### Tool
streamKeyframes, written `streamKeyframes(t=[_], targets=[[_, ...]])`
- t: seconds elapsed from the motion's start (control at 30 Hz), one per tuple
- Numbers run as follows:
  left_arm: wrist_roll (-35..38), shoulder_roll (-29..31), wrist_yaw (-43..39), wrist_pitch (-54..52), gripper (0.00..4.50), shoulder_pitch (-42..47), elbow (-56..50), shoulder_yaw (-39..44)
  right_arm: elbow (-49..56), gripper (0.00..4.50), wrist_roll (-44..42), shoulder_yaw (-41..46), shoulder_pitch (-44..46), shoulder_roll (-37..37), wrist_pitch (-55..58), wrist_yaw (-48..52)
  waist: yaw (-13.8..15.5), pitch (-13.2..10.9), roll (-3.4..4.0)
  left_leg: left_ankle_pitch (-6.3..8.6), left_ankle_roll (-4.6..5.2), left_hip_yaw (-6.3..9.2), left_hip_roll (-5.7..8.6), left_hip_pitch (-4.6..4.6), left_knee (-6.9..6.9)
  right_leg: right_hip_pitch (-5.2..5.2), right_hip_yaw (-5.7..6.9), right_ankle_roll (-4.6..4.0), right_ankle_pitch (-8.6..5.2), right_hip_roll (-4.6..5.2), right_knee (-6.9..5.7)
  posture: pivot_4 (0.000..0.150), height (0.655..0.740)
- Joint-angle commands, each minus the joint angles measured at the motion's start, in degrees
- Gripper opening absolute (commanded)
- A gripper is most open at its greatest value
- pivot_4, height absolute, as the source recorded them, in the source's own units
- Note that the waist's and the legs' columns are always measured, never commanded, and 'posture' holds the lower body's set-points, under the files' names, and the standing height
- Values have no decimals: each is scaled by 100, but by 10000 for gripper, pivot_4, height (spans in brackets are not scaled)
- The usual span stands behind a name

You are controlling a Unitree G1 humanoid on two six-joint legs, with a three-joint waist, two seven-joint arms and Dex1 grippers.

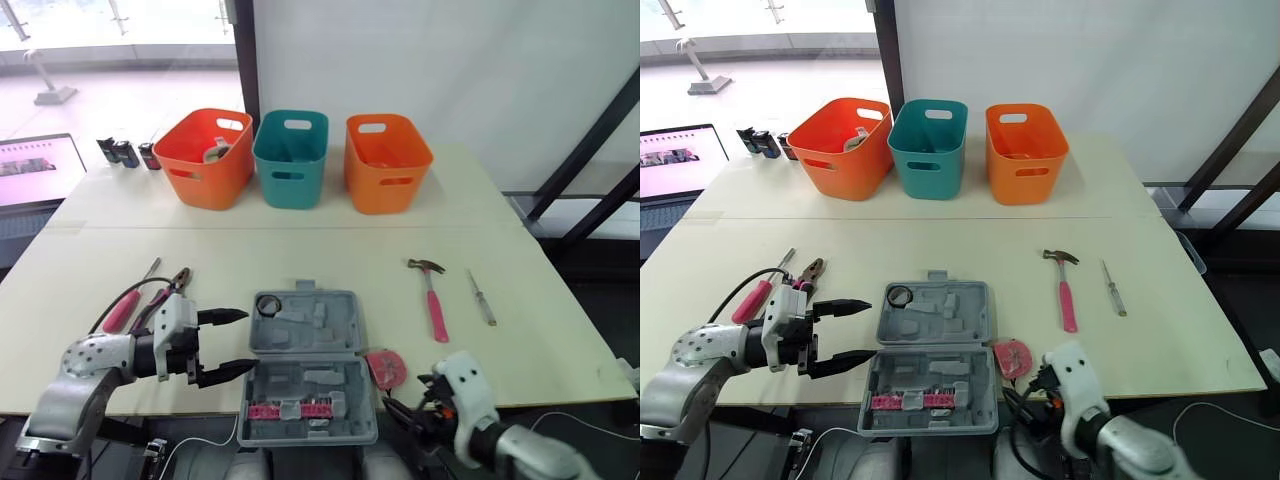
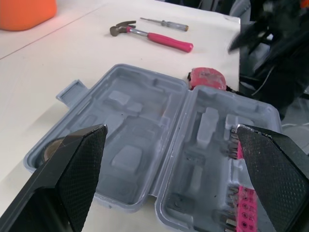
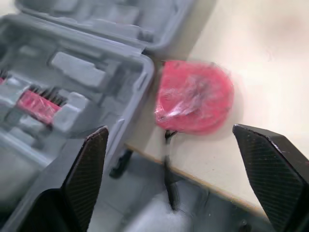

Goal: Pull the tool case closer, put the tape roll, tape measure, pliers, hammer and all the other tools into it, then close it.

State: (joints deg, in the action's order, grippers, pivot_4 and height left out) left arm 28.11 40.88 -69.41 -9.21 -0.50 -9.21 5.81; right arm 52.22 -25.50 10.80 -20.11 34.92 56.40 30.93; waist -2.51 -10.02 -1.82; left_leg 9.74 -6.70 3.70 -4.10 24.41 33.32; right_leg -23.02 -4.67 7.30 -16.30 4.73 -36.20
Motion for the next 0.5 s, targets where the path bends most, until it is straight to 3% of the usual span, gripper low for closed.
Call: streamKeyframes(t=[0.03,0.13,0.23,0.5], targets=[[42,13,-24,75,45000,-32,-123,33,-661,44294,-189,228,619,1210,-1112,1731,4,0,1,0,0,2,0,-4,0,3,1,0,0,0,0,1500,7400],[43,29,-71,89,45000,-37,-128,29,-1573,44294,190,-154,1013,2086,-2384,2901,40,-1,0,1,4,5,0,-3,-7,4,6,7,-4,-1,0,1500,7400],[52,86,-133,107,45000,-62,-154,69,-2839,44294,956,-1247,2072,2674,-3995,4218,25,-4,4,6,11,3,1,-1,-7,8,5,18,-10,-1,4,1500,7400],[149,264,-333,207,45000,-525,-590,241,-5289,44294,2372,-3132,4389,1958,-6306,5457,-11,-13,16,5,10,3,2,-6,-7,7,5,23,-7,-3,-3,1500,7400]])
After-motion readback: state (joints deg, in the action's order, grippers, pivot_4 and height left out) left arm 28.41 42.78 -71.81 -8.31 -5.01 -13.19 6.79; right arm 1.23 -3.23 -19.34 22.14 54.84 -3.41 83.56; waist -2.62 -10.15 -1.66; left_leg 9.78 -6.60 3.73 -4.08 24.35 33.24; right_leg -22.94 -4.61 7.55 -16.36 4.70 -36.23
